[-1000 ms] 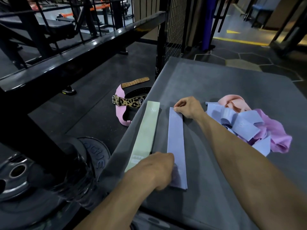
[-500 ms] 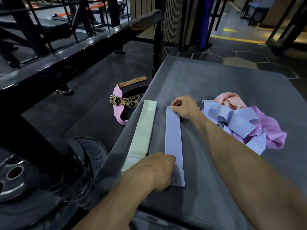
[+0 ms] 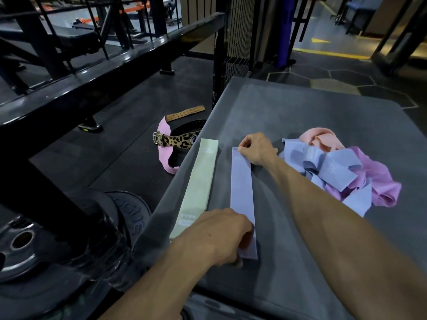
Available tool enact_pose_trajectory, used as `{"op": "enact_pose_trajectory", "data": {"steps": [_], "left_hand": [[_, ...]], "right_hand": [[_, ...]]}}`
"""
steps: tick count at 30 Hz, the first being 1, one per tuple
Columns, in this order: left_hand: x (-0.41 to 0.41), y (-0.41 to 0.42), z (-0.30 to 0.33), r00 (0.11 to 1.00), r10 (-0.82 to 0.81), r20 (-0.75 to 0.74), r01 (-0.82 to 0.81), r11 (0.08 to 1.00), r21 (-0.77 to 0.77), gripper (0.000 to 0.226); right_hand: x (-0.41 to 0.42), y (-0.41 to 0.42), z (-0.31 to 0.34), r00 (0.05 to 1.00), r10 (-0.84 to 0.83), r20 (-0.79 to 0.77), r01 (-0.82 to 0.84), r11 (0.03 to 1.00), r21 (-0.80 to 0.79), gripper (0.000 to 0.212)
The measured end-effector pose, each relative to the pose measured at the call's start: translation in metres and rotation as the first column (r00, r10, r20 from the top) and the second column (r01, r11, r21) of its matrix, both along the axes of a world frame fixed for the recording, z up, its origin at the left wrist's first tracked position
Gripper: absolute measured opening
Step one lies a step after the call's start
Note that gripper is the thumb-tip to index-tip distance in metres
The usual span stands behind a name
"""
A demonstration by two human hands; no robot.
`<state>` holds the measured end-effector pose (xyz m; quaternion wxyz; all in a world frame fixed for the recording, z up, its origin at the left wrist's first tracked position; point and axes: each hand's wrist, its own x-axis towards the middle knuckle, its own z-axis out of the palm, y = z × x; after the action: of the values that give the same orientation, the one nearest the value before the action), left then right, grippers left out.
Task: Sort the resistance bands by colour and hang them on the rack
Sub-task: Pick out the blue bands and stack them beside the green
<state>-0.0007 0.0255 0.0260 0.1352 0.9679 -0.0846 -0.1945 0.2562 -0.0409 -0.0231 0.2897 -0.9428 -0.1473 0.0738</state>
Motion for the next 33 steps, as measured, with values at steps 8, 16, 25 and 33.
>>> {"op": "enact_pose_trajectory", "data": {"steps": [8,16,25,33], "left_hand": [[0.000,-0.001,0.003,0.995,-0.044,0.090,0.042,0.999,0.019,0.018],[-0.004,0.006,0.017,0.993,-0.067,0.099,0.065,0.998,0.017,0.018],[-0.004,0.012,0.008,0.998,-0.057,-0.002,0.057,0.996,-0.068,0.024],[-0.019,0.001,0.022,0.995,-0.035,0.090,0.042,0.996,-0.073,0.014]], "right_hand": [[-0.010,0.003,-0.001,0.997,-0.030,0.073,0.031,0.999,-0.014,0.010],[-0.015,0.007,0.006,0.997,-0.048,0.053,0.051,0.998,-0.048,0.016],[-0.025,-0.014,0.020,0.974,-0.019,0.224,0.024,0.999,-0.021,0.016],[-0.056,-0.138,0.067,0.887,-0.086,0.454,0.277,0.885,-0.373,0.023]]}}
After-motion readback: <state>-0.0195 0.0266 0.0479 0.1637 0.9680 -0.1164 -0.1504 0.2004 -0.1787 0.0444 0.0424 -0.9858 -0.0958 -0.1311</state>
